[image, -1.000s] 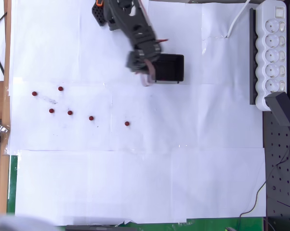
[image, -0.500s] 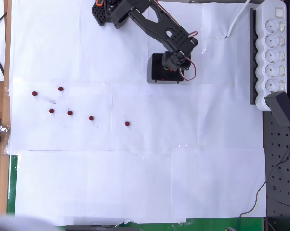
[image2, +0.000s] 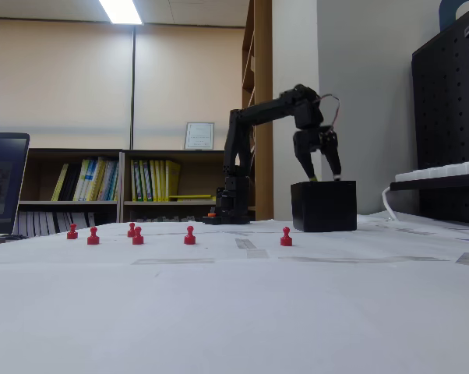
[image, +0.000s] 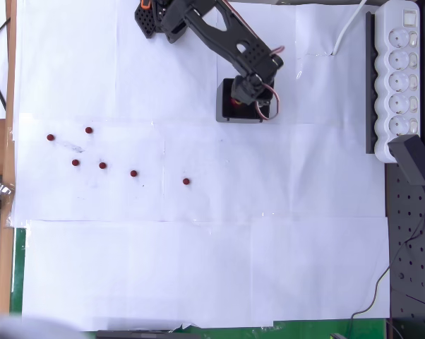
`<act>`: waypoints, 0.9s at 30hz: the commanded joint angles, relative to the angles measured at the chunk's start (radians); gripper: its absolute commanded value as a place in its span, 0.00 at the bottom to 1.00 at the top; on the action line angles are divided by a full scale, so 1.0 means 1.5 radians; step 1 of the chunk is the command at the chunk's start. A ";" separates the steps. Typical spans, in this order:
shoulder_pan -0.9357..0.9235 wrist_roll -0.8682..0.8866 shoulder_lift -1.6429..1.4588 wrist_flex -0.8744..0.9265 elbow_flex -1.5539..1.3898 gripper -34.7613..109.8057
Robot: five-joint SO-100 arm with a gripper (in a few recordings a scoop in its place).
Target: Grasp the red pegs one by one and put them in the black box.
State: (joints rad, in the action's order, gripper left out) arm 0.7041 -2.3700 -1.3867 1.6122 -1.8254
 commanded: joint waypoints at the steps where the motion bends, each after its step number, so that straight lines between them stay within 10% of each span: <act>1: -0.088 0.055 0.198 0.008 -0.038 0.35; 14: -0.665 0.482 0.347 -0.859 0.867 0.35; 27: -0.814 0.528 0.152 -1.321 1.031 0.34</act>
State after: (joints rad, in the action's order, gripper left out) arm -0.4755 -1.5785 -1.0738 -0.2531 -0.2546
